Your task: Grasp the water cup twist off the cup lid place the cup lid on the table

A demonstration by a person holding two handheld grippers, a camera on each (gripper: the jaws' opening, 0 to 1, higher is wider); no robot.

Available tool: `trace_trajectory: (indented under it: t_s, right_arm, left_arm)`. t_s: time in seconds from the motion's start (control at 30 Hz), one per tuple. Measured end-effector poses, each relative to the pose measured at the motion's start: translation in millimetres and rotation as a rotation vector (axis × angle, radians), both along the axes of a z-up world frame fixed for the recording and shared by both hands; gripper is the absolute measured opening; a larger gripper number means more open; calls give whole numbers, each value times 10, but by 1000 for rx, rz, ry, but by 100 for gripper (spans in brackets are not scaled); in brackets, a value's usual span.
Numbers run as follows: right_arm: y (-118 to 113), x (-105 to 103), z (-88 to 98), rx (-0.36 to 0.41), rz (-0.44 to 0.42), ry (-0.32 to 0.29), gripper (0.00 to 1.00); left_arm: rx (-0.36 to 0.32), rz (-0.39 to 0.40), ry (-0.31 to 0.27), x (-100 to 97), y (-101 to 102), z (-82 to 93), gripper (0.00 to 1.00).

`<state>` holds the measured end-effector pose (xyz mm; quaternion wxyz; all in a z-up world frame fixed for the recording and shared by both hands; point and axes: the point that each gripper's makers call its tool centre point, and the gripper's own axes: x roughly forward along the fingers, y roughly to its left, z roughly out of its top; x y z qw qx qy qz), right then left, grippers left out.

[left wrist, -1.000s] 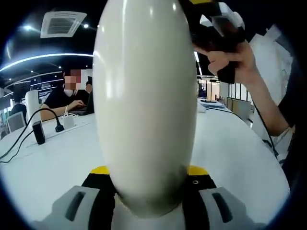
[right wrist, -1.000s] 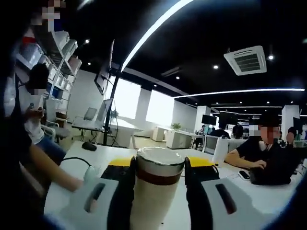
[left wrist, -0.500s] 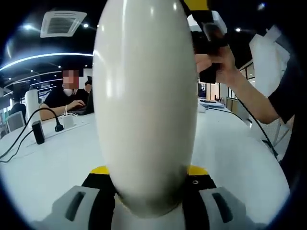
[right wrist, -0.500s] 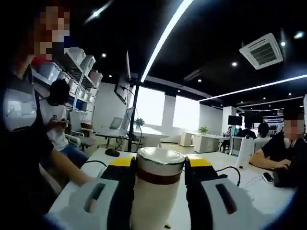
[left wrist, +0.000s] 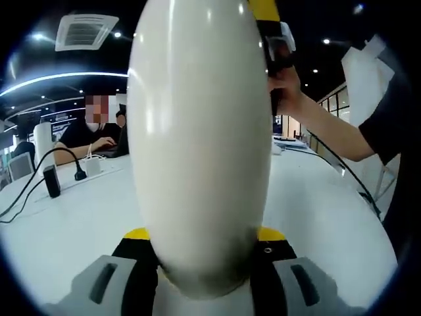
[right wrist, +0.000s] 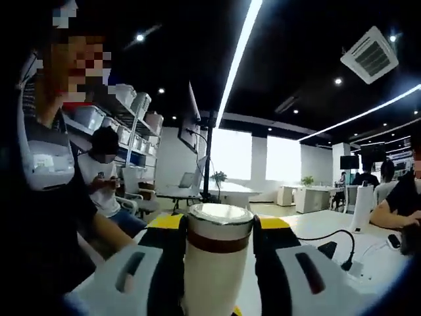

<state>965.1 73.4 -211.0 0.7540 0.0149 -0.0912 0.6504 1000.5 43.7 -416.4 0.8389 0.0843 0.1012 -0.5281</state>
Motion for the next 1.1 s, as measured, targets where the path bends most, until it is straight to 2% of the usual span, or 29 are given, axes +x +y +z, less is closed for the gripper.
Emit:
trace_trajectory:
  t_s: [0.7,1.0,1.1]
  right_arm:
    - [51,21,-4,69,354,108,42]
    - [63,-15,-21,121,488,173,43]
    - [66,-16,-29,138,509,183,43]
  left_arm:
    - [-2,-1,11,-114,-36,21,55]
    - [0,-3,11,-112,-39,18,55]
    - [0,-3,11,-136,-51,22,55]
